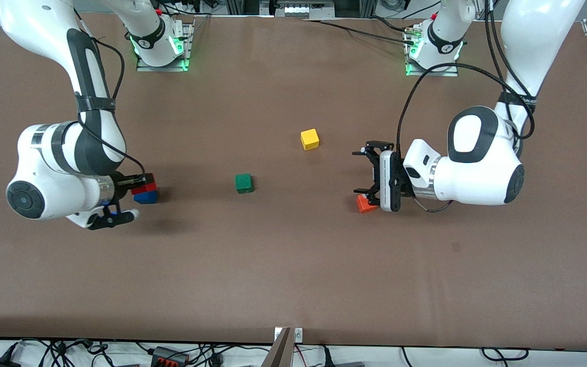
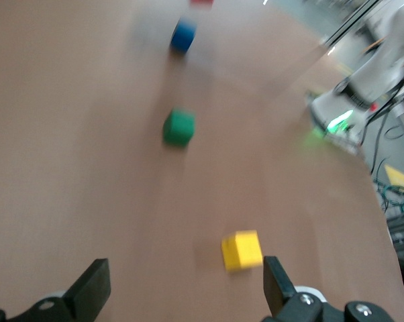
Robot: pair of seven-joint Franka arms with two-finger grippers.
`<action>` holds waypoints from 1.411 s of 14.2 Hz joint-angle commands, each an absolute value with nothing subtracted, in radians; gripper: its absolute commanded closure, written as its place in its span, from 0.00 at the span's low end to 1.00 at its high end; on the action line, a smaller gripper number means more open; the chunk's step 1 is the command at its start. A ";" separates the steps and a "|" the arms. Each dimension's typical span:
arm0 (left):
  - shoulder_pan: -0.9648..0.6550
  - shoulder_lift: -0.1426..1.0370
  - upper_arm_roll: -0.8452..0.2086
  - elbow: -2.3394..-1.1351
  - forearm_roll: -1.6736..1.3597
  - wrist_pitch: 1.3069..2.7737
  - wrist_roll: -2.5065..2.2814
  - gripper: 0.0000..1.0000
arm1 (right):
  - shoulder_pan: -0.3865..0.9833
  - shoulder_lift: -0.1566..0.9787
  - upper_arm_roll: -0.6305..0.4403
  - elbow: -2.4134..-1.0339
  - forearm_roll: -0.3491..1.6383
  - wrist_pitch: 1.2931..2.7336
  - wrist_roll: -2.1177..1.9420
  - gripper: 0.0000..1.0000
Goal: Pass red block to right arm, stack on blue
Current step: 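Carry the red cube with the right gripper over the blue cube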
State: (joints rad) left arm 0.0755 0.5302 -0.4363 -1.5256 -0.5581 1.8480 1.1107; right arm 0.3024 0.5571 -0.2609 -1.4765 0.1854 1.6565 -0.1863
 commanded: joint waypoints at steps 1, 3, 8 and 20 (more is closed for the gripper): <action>0.098 0.518 -0.431 -1.485 -0.375 1.778 0.945 0.00 | 0.322 0.442 -0.273 -1.638 0.117 1.785 -0.105 1.00; 0.098 0.517 -0.428 -1.454 -0.193 1.721 0.817 0.00 | 0.365 0.391 -0.275 -1.722 0.048 1.850 -0.013 1.00; 0.097 0.512 -0.428 -1.344 0.124 1.536 0.498 0.00 | 0.373 0.357 -0.275 -1.889 0.026 2.056 0.035 1.00; 0.069 0.298 -0.251 -1.249 0.070 1.380 0.053 0.00 | 0.370 0.342 -0.276 -2.056 0.026 2.327 0.044 1.00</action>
State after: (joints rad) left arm 0.0960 0.4175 -0.3592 -1.1096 0.1282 1.2704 0.1093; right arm 0.3673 0.3767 -0.2778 -2.0206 0.0486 2.3089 0.0246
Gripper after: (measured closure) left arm 0.000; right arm 0.445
